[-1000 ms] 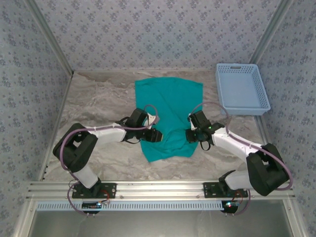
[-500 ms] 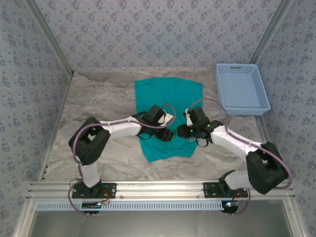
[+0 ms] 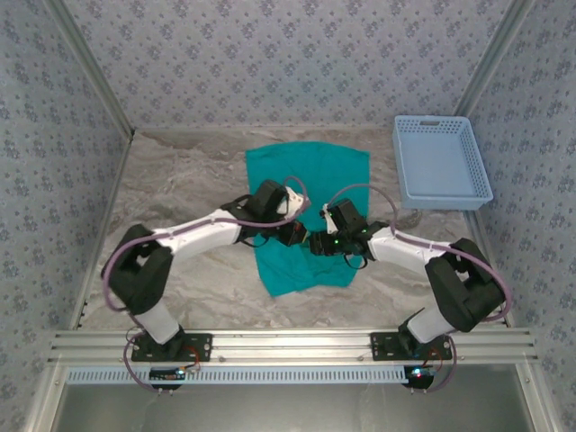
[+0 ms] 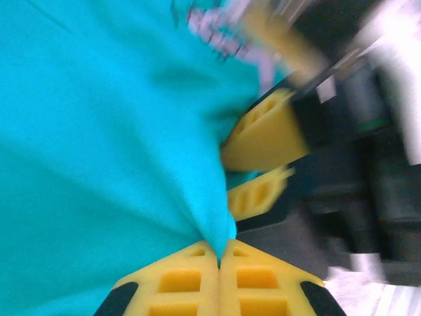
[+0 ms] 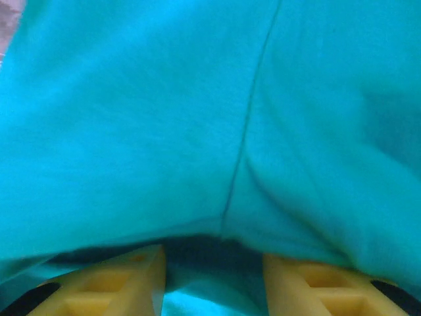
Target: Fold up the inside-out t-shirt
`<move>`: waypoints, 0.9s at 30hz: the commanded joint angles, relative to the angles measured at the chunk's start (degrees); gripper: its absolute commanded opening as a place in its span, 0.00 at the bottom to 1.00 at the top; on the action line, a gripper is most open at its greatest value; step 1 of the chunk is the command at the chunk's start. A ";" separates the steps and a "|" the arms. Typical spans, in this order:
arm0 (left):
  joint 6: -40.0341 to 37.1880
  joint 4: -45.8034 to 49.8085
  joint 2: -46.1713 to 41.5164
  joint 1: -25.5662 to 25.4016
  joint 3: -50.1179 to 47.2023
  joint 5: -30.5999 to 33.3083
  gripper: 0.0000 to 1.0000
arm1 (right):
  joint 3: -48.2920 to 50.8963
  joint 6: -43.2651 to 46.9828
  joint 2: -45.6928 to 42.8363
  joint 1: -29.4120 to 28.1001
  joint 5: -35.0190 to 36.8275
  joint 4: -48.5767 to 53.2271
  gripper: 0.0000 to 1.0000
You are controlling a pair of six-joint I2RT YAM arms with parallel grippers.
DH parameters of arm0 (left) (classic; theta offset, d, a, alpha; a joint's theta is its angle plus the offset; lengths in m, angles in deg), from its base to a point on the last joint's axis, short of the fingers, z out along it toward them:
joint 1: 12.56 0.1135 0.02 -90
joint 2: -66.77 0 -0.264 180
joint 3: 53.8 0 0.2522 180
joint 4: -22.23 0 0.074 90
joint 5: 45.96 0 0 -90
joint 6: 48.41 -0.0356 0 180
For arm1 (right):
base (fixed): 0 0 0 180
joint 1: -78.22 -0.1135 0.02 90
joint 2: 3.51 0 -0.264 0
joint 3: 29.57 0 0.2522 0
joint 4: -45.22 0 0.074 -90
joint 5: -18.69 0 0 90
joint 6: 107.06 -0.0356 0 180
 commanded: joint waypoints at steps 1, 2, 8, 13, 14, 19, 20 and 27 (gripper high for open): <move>5.12 -5.62 -4.49 2.78 -3.74 -10.03 0.00 | 1.56 2.97 -1.69 -0.91 -1.59 -5.43 0.47; 6.04 -7.05 -5.13 3.53 -4.66 -11.54 0.00 | 2.05 3.46 -2.24 -1.08 -2.39 -6.68 0.49; 6.30 -8.69 -4.95 4.30 -5.88 -14.74 0.00 | 2.29 8.07 -1.60 -3.05 -3.59 -13.60 0.55; 8.83 -12.19 -3.64 5.07 -7.60 -15.97 0.00 | 2.39 13.55 2.29 -4.52 1.25 -20.78 0.54; 9.46 -13.15 -3.69 5.30 -8.11 -16.13 0.00 | 2.41 14.02 4.00 -4.71 2.27 -22.26 0.54; 11.62 -15.78 -4.25 6.32 -9.50 -17.35 0.00 | 1.69 16.31 11.86 -6.05 4.95 -28.16 0.30; 11.97 -16.03 -4.46 6.61 -9.90 -17.22 0.00 | 1.24 16.31 12.56 -6.42 6.13 -27.61 0.18; 10.87 -15.26 -5.50 13.86 -16.24 -10.20 0.00 | 6.28 20.47 5.14 -2.16 -8.25 -27.74 0.00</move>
